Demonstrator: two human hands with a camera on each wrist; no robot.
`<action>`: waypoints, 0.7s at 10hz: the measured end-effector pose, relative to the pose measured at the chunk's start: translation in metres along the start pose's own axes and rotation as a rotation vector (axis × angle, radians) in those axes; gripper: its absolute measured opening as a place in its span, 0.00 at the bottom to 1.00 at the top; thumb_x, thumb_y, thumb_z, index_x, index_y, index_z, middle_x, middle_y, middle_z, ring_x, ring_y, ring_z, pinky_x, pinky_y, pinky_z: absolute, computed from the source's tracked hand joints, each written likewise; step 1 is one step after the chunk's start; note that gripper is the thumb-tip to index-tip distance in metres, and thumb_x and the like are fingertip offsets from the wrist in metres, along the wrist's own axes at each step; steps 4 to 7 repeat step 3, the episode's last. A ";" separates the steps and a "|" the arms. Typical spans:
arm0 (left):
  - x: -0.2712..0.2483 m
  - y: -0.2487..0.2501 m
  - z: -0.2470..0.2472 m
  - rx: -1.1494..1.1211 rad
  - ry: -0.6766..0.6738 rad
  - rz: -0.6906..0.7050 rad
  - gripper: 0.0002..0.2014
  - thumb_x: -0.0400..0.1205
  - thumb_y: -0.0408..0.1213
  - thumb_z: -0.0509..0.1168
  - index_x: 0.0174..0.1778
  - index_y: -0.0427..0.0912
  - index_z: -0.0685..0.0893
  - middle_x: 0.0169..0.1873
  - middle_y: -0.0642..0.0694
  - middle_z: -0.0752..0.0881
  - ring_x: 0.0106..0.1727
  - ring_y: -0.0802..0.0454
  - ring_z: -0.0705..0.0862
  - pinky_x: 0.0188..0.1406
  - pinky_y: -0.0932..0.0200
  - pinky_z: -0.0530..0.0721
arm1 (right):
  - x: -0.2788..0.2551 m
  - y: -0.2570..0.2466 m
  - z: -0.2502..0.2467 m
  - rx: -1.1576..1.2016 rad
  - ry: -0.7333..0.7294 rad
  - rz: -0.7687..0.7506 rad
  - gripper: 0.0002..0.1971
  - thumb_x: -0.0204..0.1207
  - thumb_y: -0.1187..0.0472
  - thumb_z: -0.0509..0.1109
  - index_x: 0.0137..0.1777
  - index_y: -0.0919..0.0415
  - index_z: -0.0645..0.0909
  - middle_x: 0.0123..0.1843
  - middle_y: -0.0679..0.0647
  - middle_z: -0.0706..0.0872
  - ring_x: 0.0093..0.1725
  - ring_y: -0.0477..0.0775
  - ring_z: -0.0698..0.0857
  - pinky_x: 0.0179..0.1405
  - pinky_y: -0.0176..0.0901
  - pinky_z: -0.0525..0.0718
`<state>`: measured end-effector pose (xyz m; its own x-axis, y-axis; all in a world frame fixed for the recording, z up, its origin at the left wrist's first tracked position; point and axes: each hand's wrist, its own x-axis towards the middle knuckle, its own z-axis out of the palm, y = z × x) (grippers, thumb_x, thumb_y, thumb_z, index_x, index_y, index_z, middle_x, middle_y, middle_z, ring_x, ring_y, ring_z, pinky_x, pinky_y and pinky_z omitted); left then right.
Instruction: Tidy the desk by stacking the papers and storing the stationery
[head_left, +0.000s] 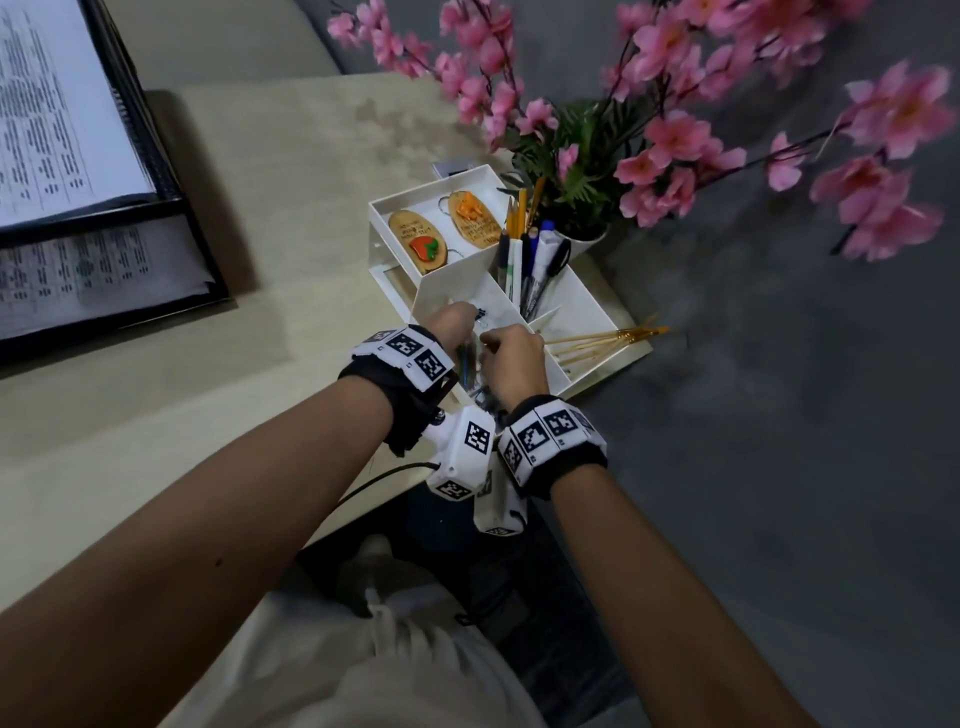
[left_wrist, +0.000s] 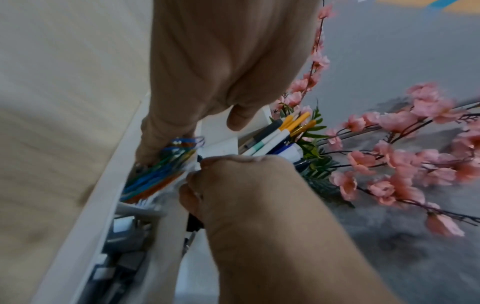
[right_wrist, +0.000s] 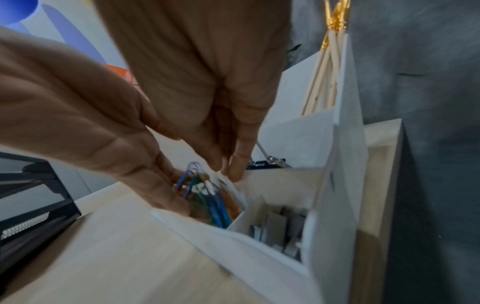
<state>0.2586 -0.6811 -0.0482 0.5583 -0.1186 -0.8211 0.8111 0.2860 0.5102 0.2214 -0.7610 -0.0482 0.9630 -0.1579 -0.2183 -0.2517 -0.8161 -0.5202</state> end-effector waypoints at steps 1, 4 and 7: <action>-0.017 0.001 0.003 0.083 -0.004 0.070 0.14 0.84 0.35 0.54 0.31 0.38 0.64 0.28 0.42 0.63 0.28 0.49 0.64 0.30 0.61 0.63 | -0.003 0.006 -0.002 0.021 -0.018 0.028 0.12 0.78 0.68 0.62 0.49 0.68 0.88 0.51 0.69 0.88 0.54 0.64 0.81 0.50 0.41 0.77; -0.023 0.008 -0.011 0.150 -0.064 0.029 0.12 0.87 0.39 0.49 0.44 0.37 0.72 0.43 0.42 0.70 0.40 0.50 0.73 0.56 0.55 0.71 | -0.019 0.021 -0.011 0.125 0.012 0.046 0.14 0.78 0.71 0.61 0.57 0.68 0.85 0.57 0.63 0.88 0.54 0.58 0.85 0.58 0.35 0.78; -0.023 0.008 -0.011 0.150 -0.064 0.029 0.12 0.87 0.39 0.49 0.44 0.37 0.72 0.43 0.42 0.70 0.40 0.50 0.73 0.56 0.55 0.71 | -0.019 0.021 -0.011 0.125 0.012 0.046 0.14 0.78 0.71 0.61 0.57 0.68 0.85 0.57 0.63 0.88 0.54 0.58 0.85 0.58 0.35 0.78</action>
